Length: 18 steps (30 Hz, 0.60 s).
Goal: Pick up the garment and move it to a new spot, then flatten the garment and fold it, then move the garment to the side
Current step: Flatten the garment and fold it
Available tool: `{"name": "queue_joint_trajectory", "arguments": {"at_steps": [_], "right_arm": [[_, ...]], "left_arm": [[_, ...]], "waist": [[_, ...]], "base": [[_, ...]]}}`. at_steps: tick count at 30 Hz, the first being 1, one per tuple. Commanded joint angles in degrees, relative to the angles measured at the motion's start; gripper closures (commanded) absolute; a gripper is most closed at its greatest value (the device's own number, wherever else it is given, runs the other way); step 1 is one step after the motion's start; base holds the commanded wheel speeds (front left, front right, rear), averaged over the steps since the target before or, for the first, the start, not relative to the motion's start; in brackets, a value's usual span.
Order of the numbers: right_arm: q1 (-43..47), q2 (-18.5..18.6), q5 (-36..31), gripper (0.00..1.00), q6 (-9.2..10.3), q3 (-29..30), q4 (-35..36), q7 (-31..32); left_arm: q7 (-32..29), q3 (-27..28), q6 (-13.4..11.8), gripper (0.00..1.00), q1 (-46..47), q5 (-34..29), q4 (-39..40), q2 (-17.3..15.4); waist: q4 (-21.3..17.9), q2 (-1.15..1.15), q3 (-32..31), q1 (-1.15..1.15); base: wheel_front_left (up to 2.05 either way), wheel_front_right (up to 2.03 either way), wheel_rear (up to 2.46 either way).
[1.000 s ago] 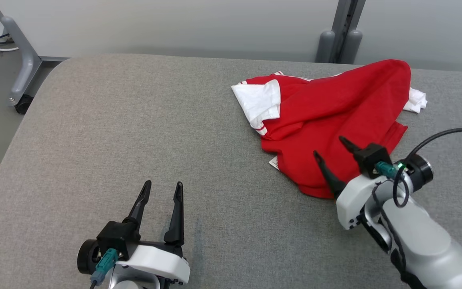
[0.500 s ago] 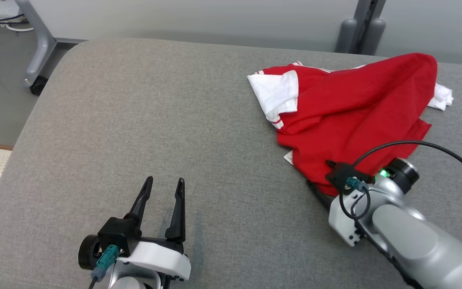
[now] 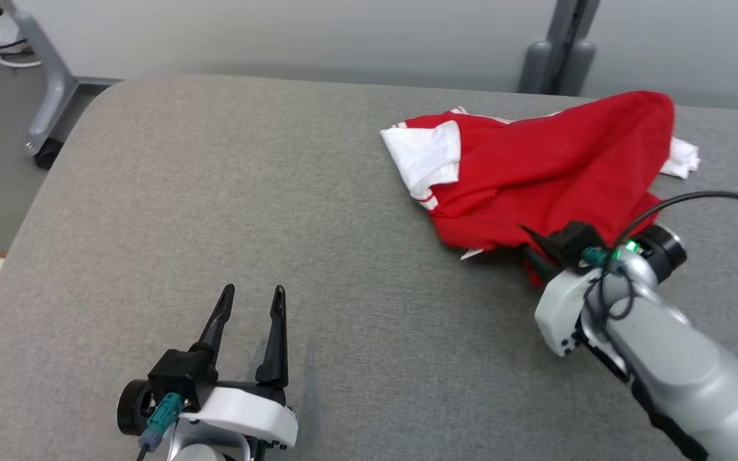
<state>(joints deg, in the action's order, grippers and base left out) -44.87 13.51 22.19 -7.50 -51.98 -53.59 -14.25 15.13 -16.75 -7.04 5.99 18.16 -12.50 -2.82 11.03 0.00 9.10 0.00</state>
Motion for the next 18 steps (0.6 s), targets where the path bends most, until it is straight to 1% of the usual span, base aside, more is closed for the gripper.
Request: {"name": "queue_joint_trajectory", "arguments": {"at_steps": [1,5,10,15,18], "right_arm": [[0.1,1.4,1.1,1.00,0.01,1.4,2.0,-0.7],[2.5,5.2,2.5,1.00,0.01,4.8,9.9,-1.0],[7.9,12.0,2.7,1.00,0.01,10.0,20.4,-0.5],[16.1,18.6,2.6,1.00,0.00,17.1,30.7,5.3],[21.0,22.3,0.1,1.00,0.01,20.0,35.6,9.5]], "left_arm": [[0.0,0.4,0.3,0.00,-0.7,-0.5,0.1,-0.2],[0.0,0.9,0.3,0.00,-1.5,-0.7,0.0,-0.2],[0.0,1.3,0.5,0.00,-2.7,-1.1,-0.1,-0.2],[0.0,0.9,0.6,0.00,-3.3,-1.2,0.1,-0.2],[0.0,0.5,0.8,0.00,-3.3,-1.5,-0.1,-0.2]], "waist": [[-1.9,0.00,-1.1,0.00],[-4.8,0.00,-2.5,0.00],[-8.5,0.00,-4.0,0.00],[-10.8,0.00,-4.6,0.00],[-11.1,0.00,-4.3,0.00]], "base": [[0.00,0.00,0.00],[0.00,0.00,0.00],[0.00,0.00,0.00],[0.00,0.00,0.00],[0.00,0.00,0.00]]}}
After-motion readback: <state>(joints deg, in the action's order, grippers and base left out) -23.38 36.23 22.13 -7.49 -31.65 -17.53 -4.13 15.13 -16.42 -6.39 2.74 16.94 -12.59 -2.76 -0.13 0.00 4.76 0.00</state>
